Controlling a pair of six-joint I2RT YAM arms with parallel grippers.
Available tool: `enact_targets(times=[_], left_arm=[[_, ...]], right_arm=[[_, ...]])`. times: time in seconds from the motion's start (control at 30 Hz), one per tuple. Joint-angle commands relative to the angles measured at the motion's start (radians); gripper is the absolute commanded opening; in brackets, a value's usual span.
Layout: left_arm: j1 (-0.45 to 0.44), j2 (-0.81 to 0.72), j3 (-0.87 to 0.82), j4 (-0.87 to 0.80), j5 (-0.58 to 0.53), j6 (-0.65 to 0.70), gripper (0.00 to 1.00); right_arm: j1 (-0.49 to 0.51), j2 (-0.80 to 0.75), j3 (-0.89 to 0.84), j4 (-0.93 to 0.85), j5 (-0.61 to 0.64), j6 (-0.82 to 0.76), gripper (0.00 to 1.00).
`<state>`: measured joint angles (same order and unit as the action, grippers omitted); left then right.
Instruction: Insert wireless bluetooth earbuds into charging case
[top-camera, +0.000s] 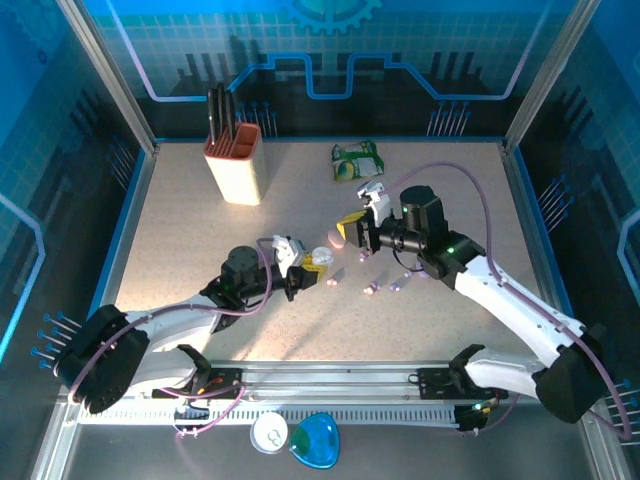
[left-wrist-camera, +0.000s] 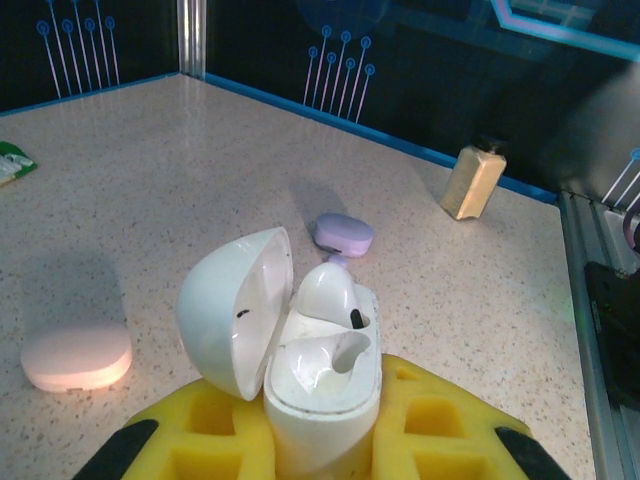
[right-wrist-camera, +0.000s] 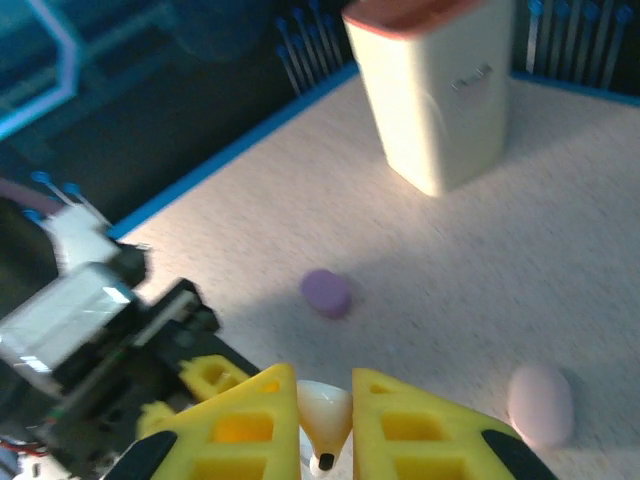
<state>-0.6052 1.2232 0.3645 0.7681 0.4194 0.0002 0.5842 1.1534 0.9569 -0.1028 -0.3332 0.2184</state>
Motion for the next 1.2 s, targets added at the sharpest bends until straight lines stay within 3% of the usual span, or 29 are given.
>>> enact_targets(times=[0.0,0.37,1.17], left_arm=[[0.002,0.01,0.037,0.03,0.036,0.0,0.0],[0.002,0.019,0.044,0.057,0.064,-0.021,0.0],[0.002,0.03,0.061,0.072,0.074,-0.028,0.0]], right_arm=[[0.022,-0.001,-0.014,0.058,-0.107,-0.016,0.16],[0.091,0.062,-0.013,0.02,-0.147,-0.064,0.15],[0.094,0.126,-0.036,-0.006,-0.138,-0.082,0.15]])
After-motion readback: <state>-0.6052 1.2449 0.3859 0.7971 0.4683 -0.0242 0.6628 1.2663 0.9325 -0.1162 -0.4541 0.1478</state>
